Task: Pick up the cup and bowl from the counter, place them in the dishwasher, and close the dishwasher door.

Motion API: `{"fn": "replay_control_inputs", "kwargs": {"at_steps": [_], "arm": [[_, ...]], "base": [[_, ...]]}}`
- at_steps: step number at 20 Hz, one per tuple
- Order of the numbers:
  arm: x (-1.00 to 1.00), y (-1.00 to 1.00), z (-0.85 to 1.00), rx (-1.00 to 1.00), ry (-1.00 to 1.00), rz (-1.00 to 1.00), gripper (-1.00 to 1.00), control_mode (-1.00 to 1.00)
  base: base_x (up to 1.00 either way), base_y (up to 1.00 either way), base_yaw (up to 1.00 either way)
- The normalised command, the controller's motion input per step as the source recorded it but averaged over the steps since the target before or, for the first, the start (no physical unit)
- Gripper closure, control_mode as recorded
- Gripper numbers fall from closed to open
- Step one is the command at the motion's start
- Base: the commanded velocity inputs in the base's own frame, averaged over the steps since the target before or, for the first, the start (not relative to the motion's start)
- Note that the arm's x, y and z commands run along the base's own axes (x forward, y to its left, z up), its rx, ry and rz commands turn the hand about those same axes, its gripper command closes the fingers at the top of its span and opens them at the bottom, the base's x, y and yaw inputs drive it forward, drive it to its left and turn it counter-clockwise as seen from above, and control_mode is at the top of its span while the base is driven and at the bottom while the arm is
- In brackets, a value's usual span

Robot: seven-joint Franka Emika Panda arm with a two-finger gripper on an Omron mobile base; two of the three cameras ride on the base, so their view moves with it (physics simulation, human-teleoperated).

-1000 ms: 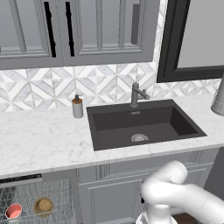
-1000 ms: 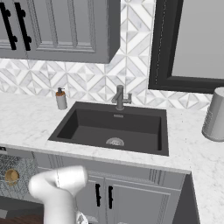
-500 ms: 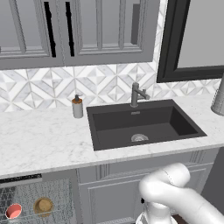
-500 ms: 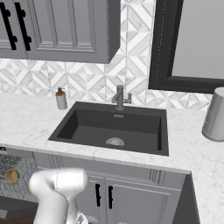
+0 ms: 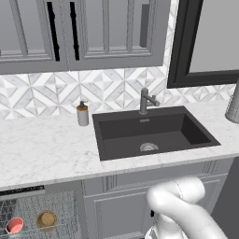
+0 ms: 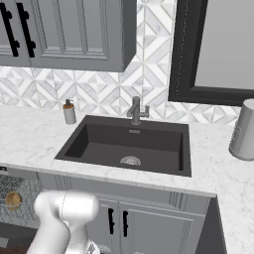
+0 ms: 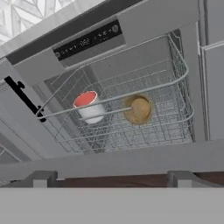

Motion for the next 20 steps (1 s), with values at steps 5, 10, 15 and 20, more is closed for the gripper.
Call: {"fn": "replay_control_inputs", "kwargs": {"at_steps": [5,10,15,20], "arm": [[0.09,0.39,-0.46,-0.06,-0.06,-0.11,-1.0,-1.0],[0.05,0.55,-0.83,-0.12,-0.04,-0.05,-1.0,-1.0],[0.01,0.61,-0.86,-0.16,-0.04,-0.01,-1.0,-1.0],[0.2,0.71,-0.5,-0.09,-0.1,-0.01,-1.0,-1.0]], "base": [[0.0,0.0,0.0],[0.0,0.0,0.0],[0.0,0.0,0.0],[0.0,0.0,0.0]]}}
